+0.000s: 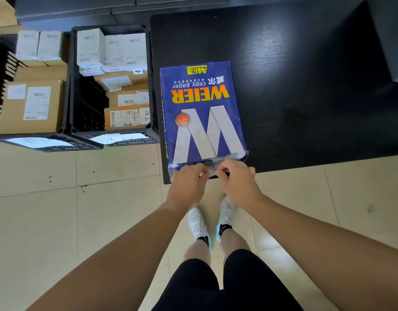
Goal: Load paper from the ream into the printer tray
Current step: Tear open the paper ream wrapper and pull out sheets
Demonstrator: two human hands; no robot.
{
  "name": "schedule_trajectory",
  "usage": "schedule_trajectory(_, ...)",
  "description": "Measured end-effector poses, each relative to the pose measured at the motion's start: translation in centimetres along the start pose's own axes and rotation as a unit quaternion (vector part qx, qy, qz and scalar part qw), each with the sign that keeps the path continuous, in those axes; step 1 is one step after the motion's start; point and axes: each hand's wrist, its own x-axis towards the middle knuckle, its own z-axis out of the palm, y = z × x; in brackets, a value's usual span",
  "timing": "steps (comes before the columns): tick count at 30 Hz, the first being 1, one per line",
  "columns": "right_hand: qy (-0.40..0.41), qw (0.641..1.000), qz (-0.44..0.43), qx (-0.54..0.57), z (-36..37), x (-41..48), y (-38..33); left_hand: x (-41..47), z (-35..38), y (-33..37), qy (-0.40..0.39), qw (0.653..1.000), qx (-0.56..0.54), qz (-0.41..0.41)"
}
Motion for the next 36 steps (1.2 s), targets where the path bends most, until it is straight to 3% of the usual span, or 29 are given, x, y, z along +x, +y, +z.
schedule_trajectory(7, -0.023, 0.999, 0.023, -0.014, 0.7, 1.7, 0.3, 1.2, 1.2, 0.0, 0.002, 0.996, -0.035, -0.084)
schedule_trajectory(12, -0.009, 0.999, 0.035, -0.029, 1.6, 2.6, 0.5, 1.9, 1.6, 0.2, 0.010, 0.994, -0.002, -0.110)
schedule_trajectory(19, 0.059, 0.996, 0.015, -0.063, 3.1, 2.7, 1.2, 2.2, 2.7, 0.5, 0.046, 0.991, 0.043, -0.120)
schedule_trajectory(26, 0.048, 0.999, -0.003, -0.012, 3.4, 2.8, 2.0, 2.1, 3.1, 0.4, 0.064, 0.991, 0.049, -0.110)
schedule_trajectory(36, 0.051, 0.998, 0.001, 0.048, -0.1, 1.8, 2.3, 1.5, 0.1, 2.2, 0.021, 0.992, 0.022, -0.119)
